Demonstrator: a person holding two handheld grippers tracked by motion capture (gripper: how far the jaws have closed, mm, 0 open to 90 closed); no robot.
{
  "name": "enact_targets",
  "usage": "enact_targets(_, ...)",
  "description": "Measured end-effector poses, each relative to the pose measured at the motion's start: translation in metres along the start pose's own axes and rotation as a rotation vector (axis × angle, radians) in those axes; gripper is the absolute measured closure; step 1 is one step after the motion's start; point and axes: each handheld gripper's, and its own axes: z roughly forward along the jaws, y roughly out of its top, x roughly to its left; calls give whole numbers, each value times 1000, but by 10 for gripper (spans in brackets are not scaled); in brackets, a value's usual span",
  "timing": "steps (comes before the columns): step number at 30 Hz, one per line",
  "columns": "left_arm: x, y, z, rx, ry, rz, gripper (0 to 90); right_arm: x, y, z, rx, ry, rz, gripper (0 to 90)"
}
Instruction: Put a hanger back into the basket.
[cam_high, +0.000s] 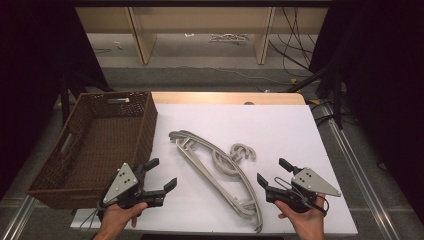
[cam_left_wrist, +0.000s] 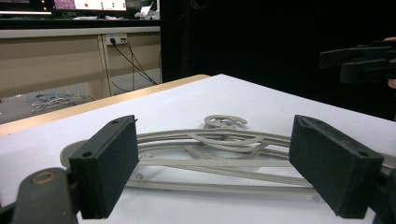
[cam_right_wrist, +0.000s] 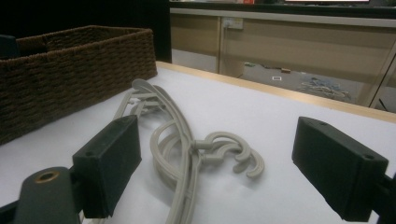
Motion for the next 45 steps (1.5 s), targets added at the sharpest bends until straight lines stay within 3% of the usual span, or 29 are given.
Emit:
enact_targets(14, -1, 0, 1, 8, -6, 9, 157, 3, -3, 5, 47, 14, -14, 161)
enact_targets(17, -1, 0, 2, 2, -9, 8, 157, 4, -2, 8, 92, 33, -19, 199)
enact_targets(20, -1, 0, 2, 9, -6, 11, 157, 4, -2, 12, 104, 62, -20, 230)
enact_targets(23, -1, 0, 2, 9, -7, 12, 157, 3, 0, 23, 189, 112, -23, 262)
enact_targets(24, -1, 0, 2, 9, -7, 12, 157, 3, 0, 23, 189, 112, -23, 262)
enact_targets(25, -1, -1, 3, 16, -6, 13, 157, 1, 0, 32, 231, 143, -23, 281)
enact_targets(27, -1, -1, 3, 15, -6, 12, 157, 2, 1, 34, 257, 144, -23, 290)
enact_targets(29, -1, -1, 4, 10, -14, 16, 157, 1, 1, 47, 348, 167, -48, 324)
enact_targets(31, -1, -1, 4, 19, -7, 18, 157, 1, 1, 51, 368, 172, -53, 341)
enact_targets(32, -1, -1, 4, 18, -8, 17, 158, 2, 0, 57, 407, 176, -77, 345)
enact_targets(33, -1, -1, 4, 17, -8, 17, 158, 3, -1, 67, 456, 190, -140, 360)
enact_targets(34, -1, -1, 4, 17, -8, 17, 158, 3, -1, 67, 456, 190, -140, 360)
enact_targets(35, -1, -1, 4, 19, -8, 17, 157, 6, -2, 73, 514, 201, -134, 392)
enact_targets(41, 0, -1, 4, 21, -10, 17, 158, 6, -3, 93, 594, 230, -171, 495)
enact_targets(45, -1, -1, 5, 21, -12, 16, 158, 5, -6, 103, 631, 231, -164, 538)
